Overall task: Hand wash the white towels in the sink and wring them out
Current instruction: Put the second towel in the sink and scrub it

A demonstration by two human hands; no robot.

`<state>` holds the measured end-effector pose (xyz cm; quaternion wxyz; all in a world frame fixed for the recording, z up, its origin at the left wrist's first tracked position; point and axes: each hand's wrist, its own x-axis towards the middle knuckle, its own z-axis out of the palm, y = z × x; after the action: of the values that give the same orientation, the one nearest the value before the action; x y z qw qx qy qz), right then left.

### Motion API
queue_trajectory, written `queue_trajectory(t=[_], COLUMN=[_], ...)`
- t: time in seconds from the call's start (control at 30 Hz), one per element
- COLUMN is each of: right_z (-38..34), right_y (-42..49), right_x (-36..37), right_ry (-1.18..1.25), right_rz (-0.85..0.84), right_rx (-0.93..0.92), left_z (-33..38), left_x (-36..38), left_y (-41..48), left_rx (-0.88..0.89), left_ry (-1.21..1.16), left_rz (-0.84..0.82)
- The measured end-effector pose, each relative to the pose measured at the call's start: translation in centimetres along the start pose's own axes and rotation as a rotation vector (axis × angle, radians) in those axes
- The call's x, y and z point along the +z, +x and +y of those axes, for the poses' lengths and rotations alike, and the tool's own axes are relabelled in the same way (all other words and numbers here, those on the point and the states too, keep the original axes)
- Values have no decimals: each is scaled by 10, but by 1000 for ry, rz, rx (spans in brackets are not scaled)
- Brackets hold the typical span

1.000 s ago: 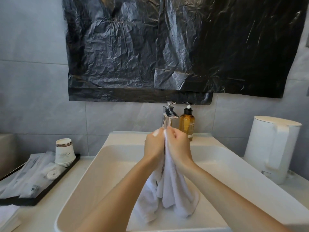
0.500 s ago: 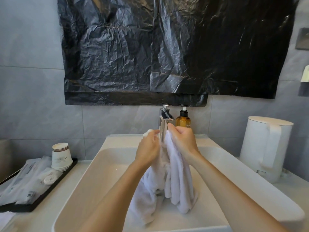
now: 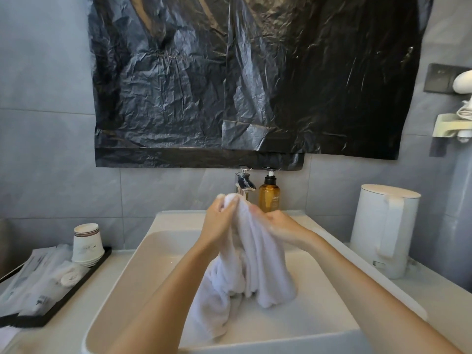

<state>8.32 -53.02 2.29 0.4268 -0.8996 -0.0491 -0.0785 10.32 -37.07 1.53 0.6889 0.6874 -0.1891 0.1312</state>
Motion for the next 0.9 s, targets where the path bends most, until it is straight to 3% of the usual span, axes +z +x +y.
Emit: queue_trajectory(t=[0.07,0.17,0.23,0.37,0.53,0.67,0.83,0.9], right_z=[16,33,30,16,-13,-22,-10,-8], right_y=[-10,-20,-24,-20,-10,-8,17,12], right_x=[0,-10,-22,-40,-15,44,52,54], right_ry=[-101,-76,-40,79,248,145,176,159], right_rz=[-171,-207,-146,170,469,484,616,610], right_rx=[30,4,-10,-106,-148,-192,73,48], left_z=[4,4,1,-4,-11,-17,-17,-19], left_x=[-2,-5,-6,-10,-5,8,25,28], left_y=[0,1,3,3,6,4,-9,-9], left_rx=[-33,-33,-51,-74,-102,-140,-99,-75], left_ry=[-47,-66,-37,97,83,34,89,122], left_rz=[102,212,284,356,227,82,-40,-42])
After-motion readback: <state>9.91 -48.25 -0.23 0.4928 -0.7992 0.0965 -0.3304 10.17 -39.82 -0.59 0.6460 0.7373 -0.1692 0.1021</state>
